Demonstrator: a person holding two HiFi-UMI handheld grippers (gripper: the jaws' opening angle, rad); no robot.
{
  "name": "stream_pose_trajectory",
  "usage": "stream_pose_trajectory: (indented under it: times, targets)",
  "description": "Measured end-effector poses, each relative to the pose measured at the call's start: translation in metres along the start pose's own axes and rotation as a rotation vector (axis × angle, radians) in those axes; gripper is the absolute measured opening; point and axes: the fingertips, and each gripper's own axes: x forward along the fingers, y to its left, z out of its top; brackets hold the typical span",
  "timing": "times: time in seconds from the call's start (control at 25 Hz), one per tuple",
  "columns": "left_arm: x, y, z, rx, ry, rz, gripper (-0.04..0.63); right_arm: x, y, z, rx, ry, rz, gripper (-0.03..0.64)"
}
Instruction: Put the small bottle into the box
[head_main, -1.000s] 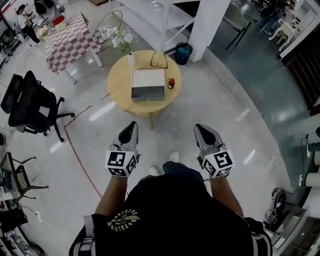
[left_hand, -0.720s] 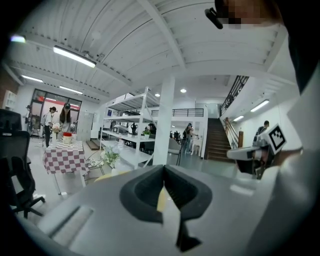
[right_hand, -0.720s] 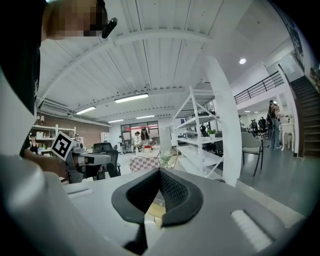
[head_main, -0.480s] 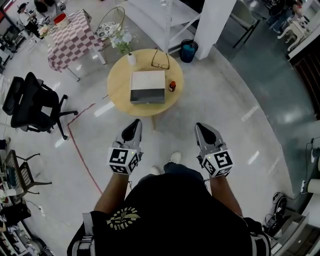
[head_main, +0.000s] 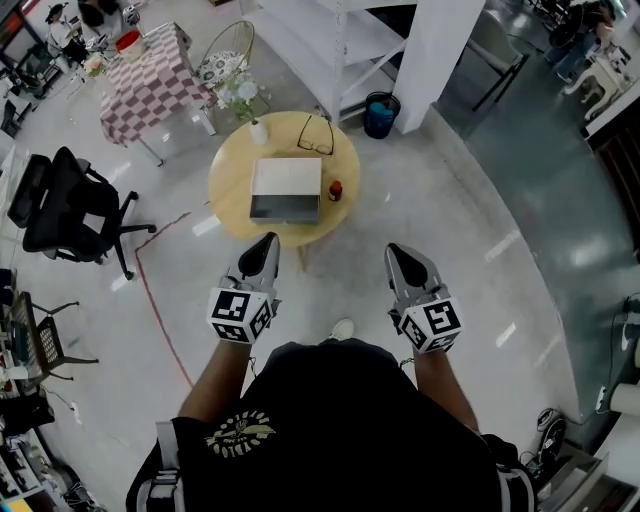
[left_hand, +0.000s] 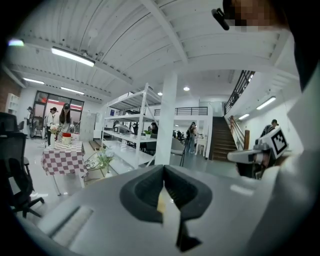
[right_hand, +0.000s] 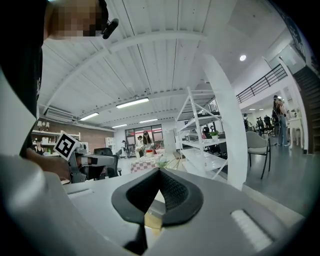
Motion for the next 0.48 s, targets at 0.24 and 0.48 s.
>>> stream_pose_trajectory:
  times: [0.24, 0.48]
  targets:
    - [0.012, -0.005, 0.012, 0.014, -0.011, 0.076, 0.0, 0.007, -0.021, 0.004, 0.016, -0.01, 0.063, 0.008]
    - [0.011, -0.007, 0.013, 0.032, 0.01, 0.117, 0.0, 0.011, -0.029, 0.007, 0.045, -0.028, 0.098, 0.008]
